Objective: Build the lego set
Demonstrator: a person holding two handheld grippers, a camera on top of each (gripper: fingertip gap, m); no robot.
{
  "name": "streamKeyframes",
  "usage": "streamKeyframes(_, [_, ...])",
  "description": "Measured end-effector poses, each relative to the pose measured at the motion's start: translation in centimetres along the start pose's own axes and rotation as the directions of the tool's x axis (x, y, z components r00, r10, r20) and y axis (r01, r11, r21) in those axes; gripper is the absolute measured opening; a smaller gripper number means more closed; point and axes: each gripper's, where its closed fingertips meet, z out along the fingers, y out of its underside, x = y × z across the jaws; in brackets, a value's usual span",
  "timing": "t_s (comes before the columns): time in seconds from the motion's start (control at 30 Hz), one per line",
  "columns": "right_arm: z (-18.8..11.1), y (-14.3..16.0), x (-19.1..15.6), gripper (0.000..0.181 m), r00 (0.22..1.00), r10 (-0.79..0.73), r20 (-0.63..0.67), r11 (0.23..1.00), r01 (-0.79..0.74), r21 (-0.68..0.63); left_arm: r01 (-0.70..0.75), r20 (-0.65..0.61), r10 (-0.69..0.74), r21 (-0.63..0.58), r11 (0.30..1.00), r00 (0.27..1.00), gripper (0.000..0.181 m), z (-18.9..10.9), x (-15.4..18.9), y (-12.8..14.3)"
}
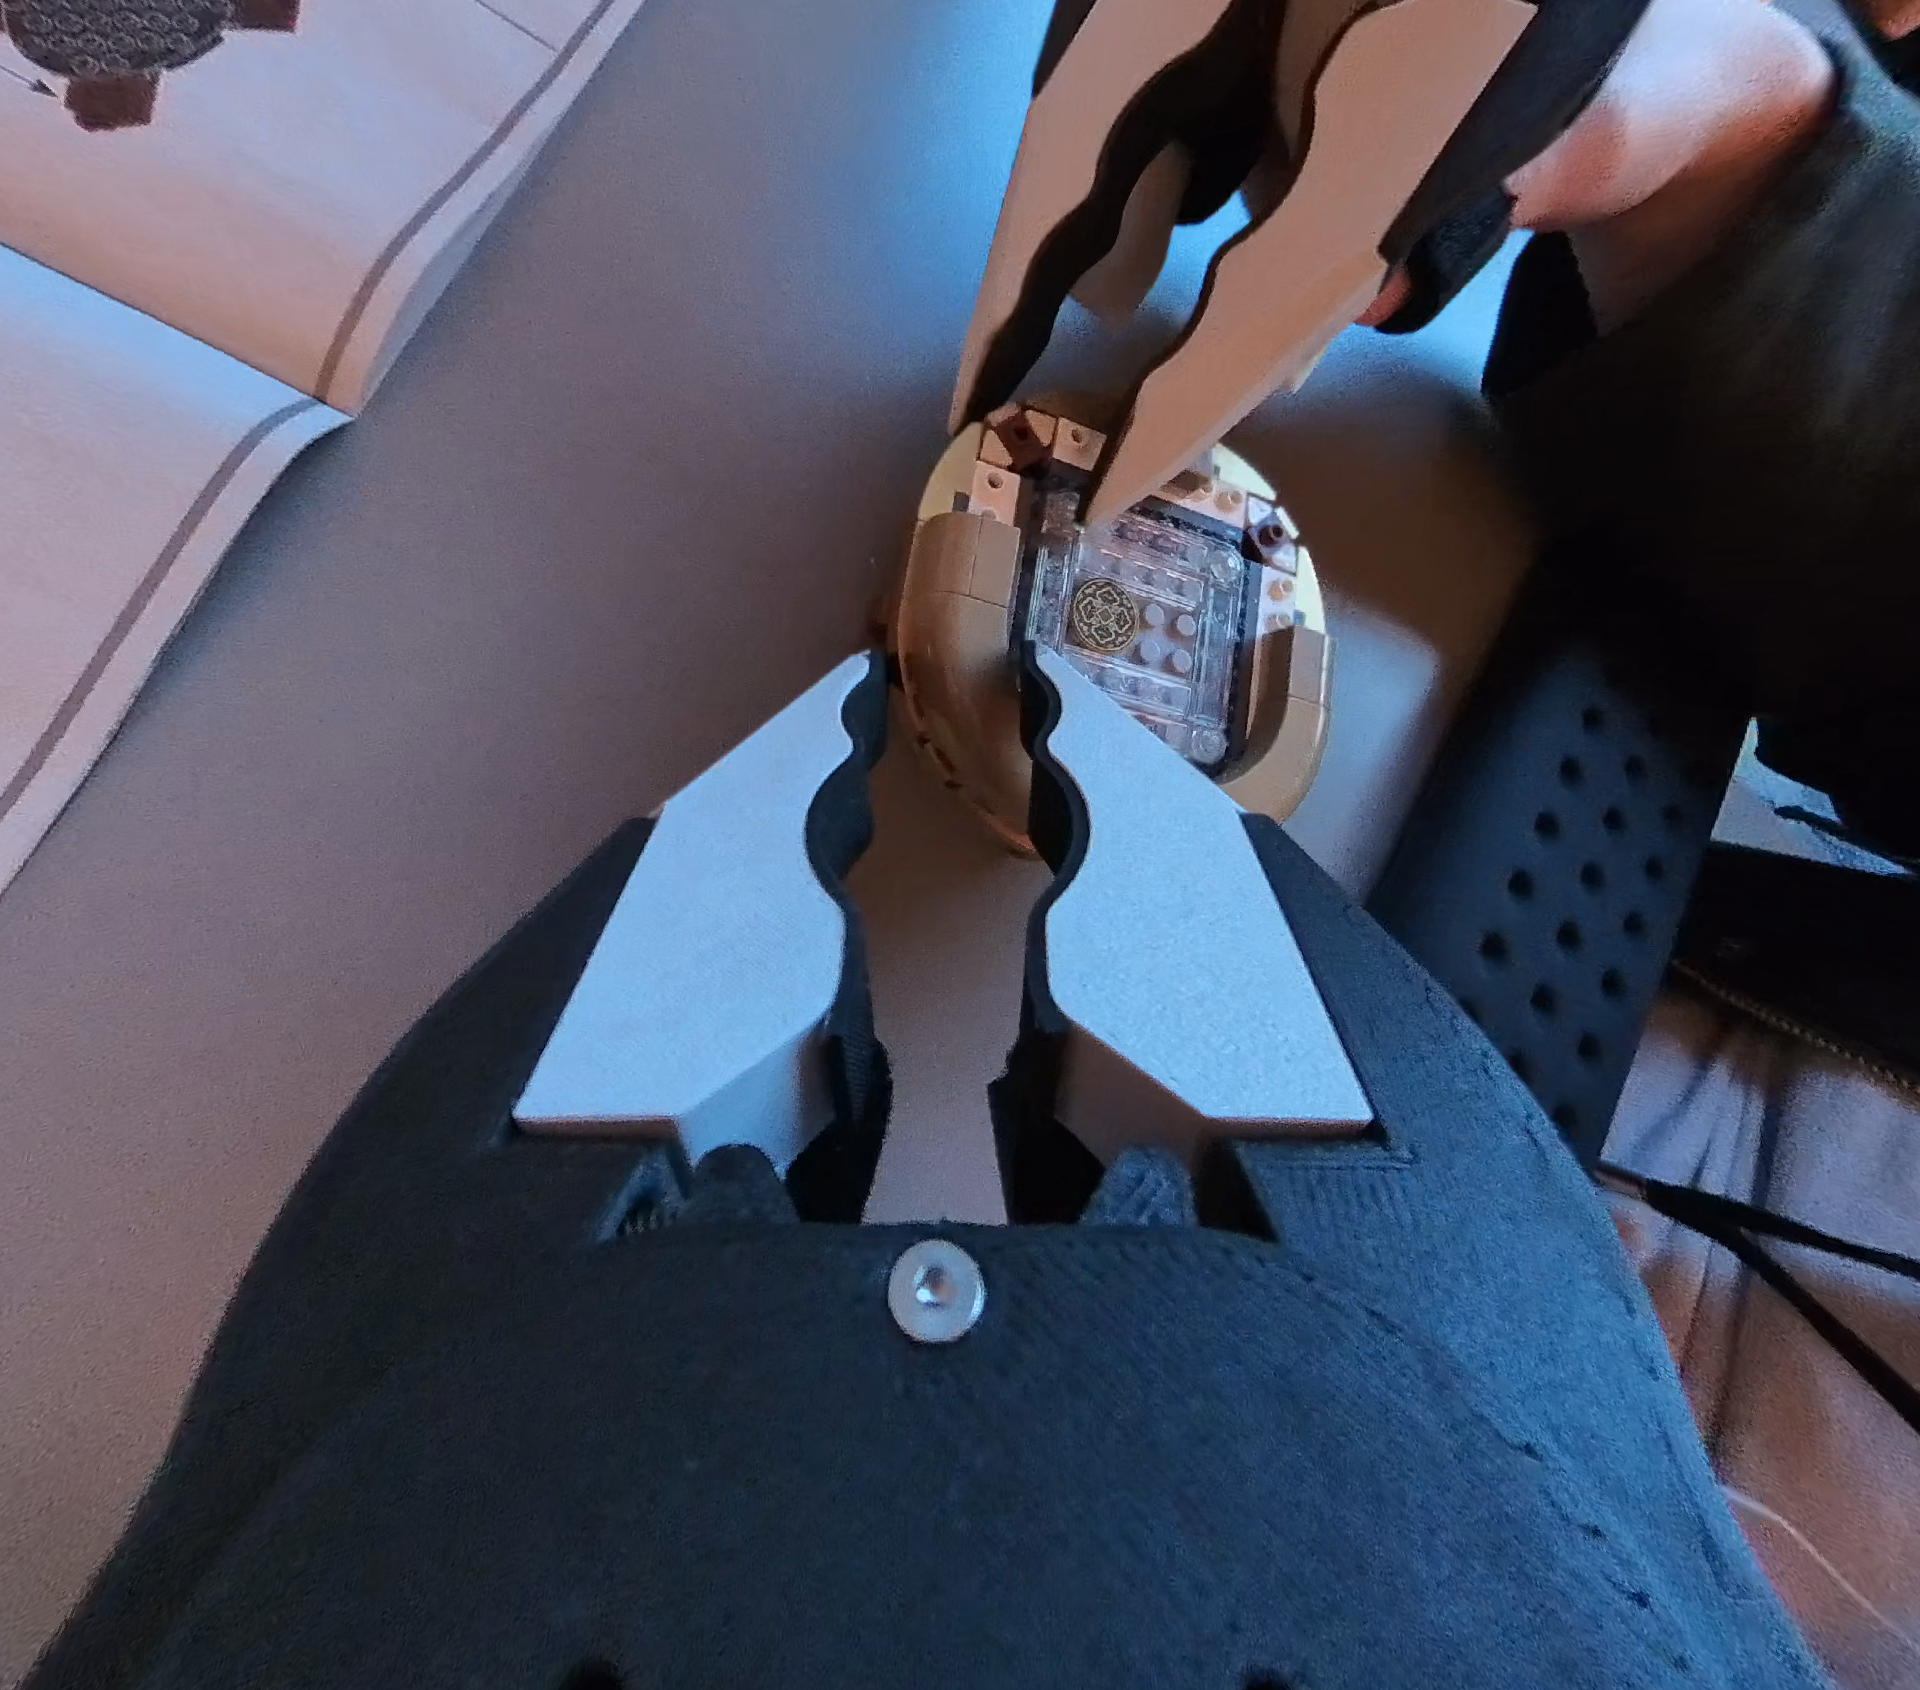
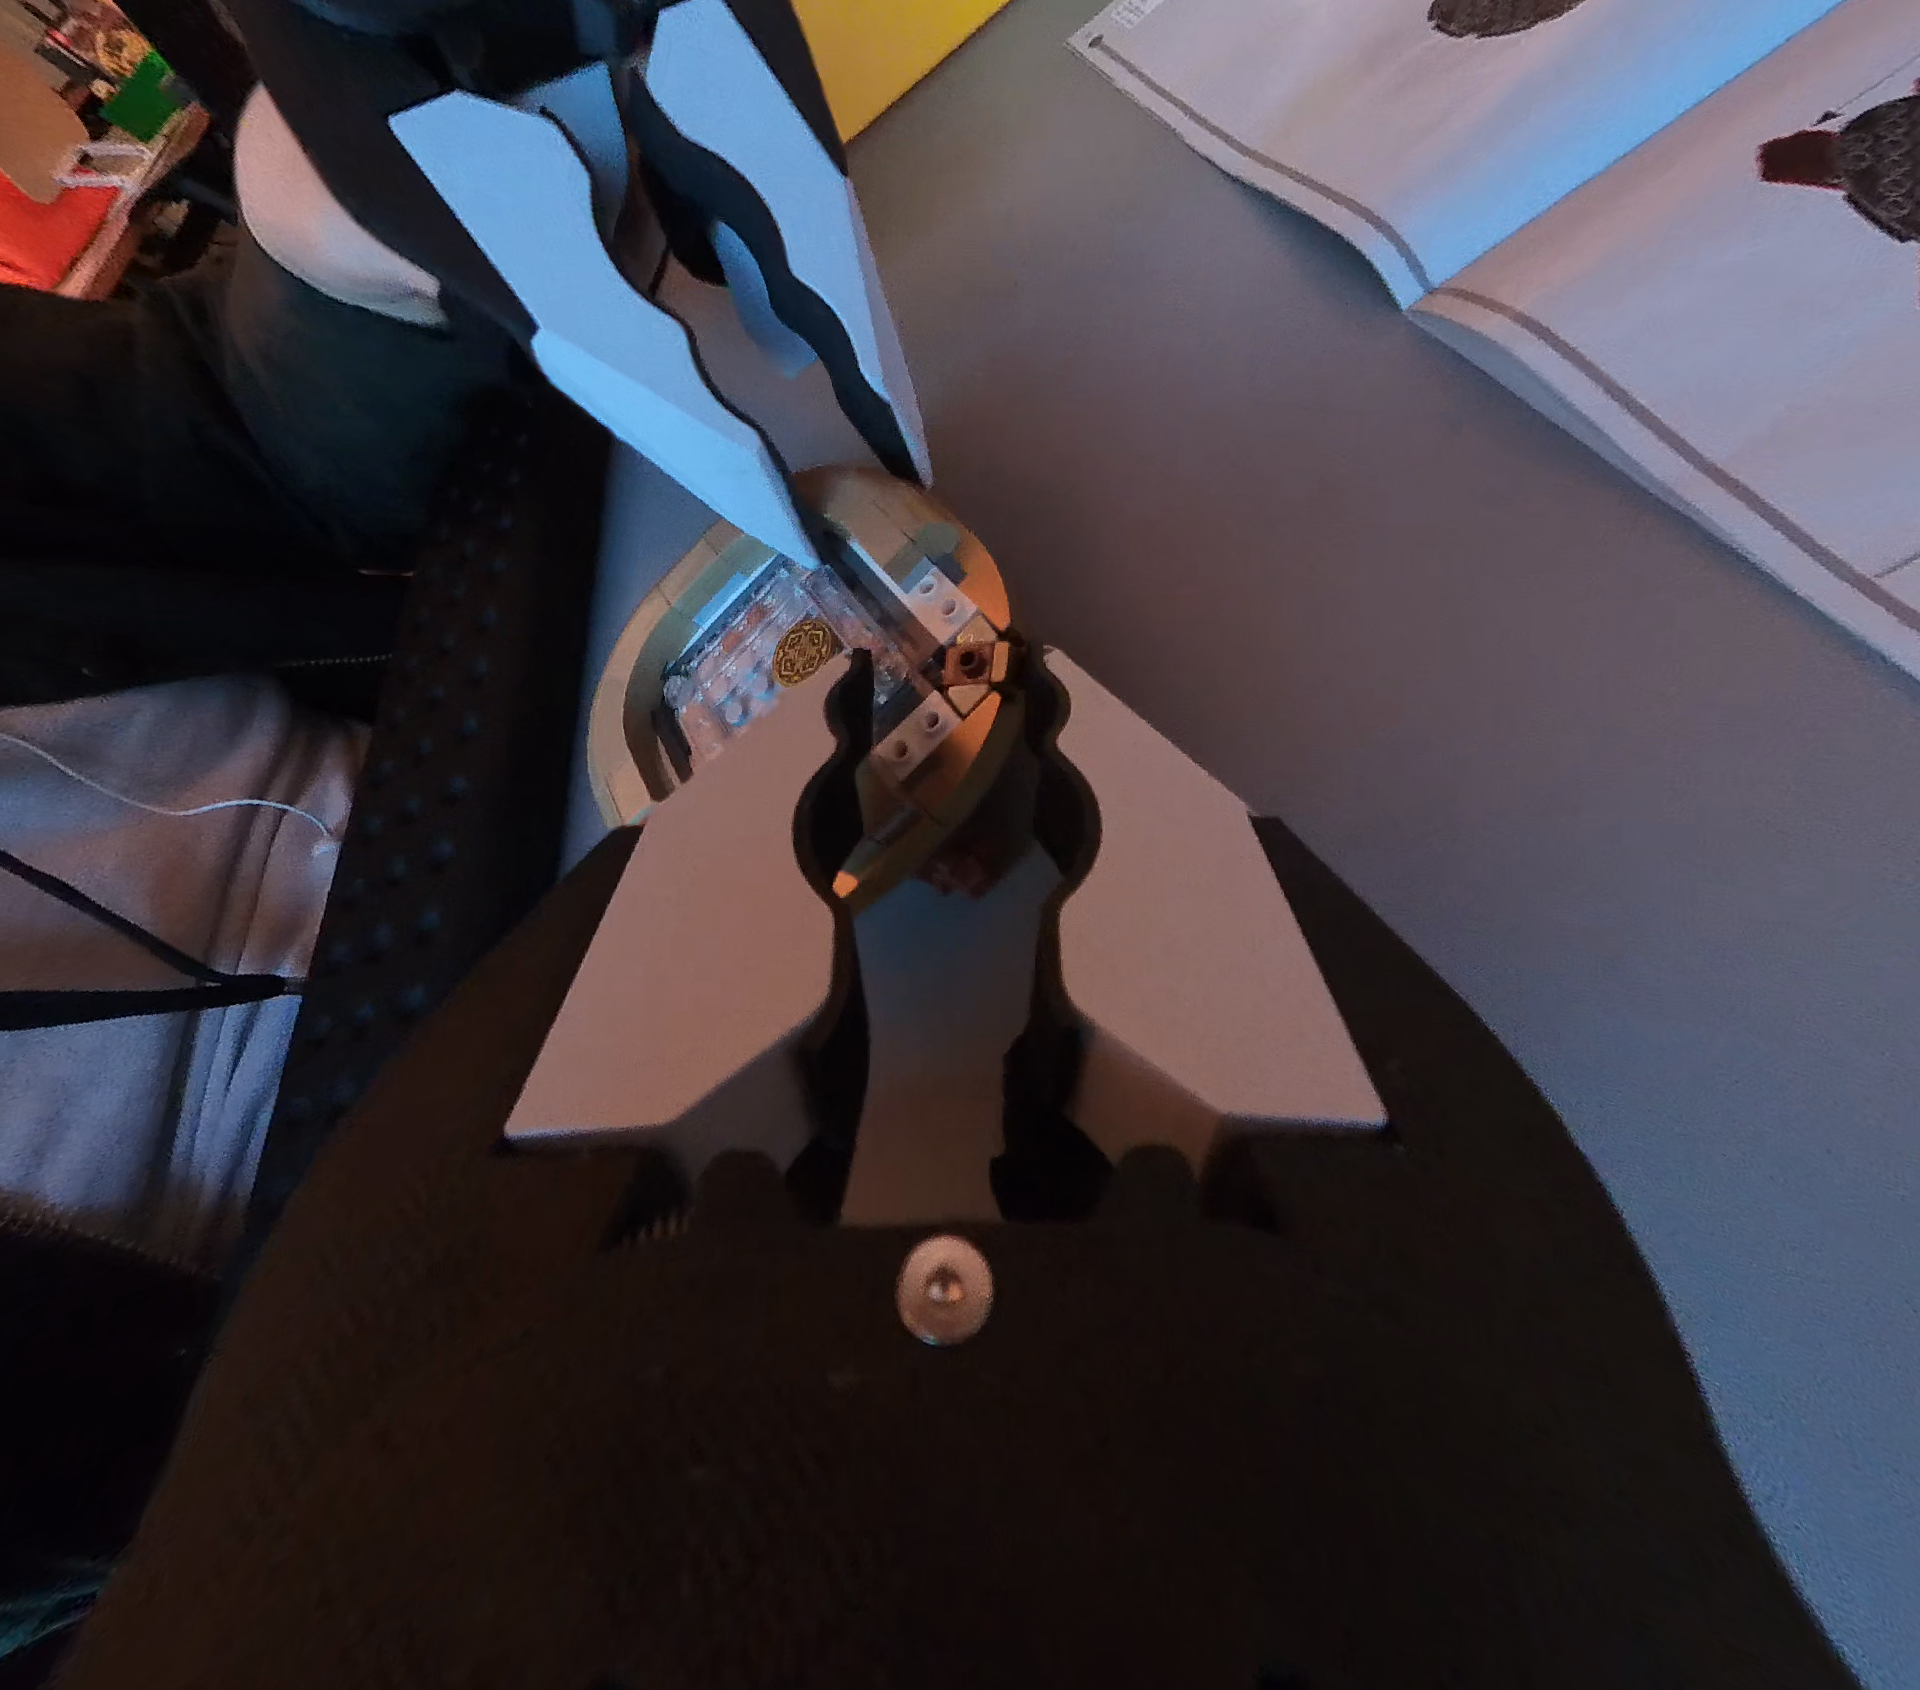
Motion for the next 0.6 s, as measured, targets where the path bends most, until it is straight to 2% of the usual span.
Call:
streamKeyframes(0.13, [0.7, 0.0, -0.8, 0.028, 0.998, -0.047, -0.038, 0.998, 0.046, -0.038, -0.060, 0.021, 0.062, -0.051, 0.997, 0.998, 0.022, -0.6, -0.3, 0.5])
streamKeyframes(0.23, [1.2, -1.1, -1.5, 0.051, 0.990, -0.133, -0.053, 0.991, 0.134, 0.013, -0.081, 0.017, 0.082, -0.060, 0.995, 0.996, 0.021, -0.7, -0.4, 0.6])
streamKeyframes(0.33, [1.4, -2.1, -2.4, 0.046, 0.959, -0.267, -0.090, 0.961, 0.272, 0.042, -0.089, 0.012, 0.090, -0.067, 0.994, 0.996, 0.022, -0.8, -0.4, 0.7])
streamKeyframes(0.4, [1.5, -2.3, -3.5, 0.025, 0.941, -0.332, -0.061, 0.941, 0.335, 0.053, -0.096, 0.023, 0.098, -0.078, 0.992, 0.995, 0.022, -1.0, -0.5, 0.9])
streamKeyframes(0.43, [1.6, -2.3, -4.0, 0.022, 0.931, -0.360, -0.052, 0.930, 0.363, 0.056, -0.104, 0.039, 0.108, -0.082, 0.991, 0.993, 0.025, -1.1, -0.7, 1.0])
streamKeyframes(0.6, [2.5, -0.8, -4.9, 0.030, 0.914, -0.406, 0.000, 0.914, 0.406, -0.003, -0.112, 0.069, 0.117, -0.069, 0.991, 0.991, 0.030, -1.7, -0.6, 0.9])
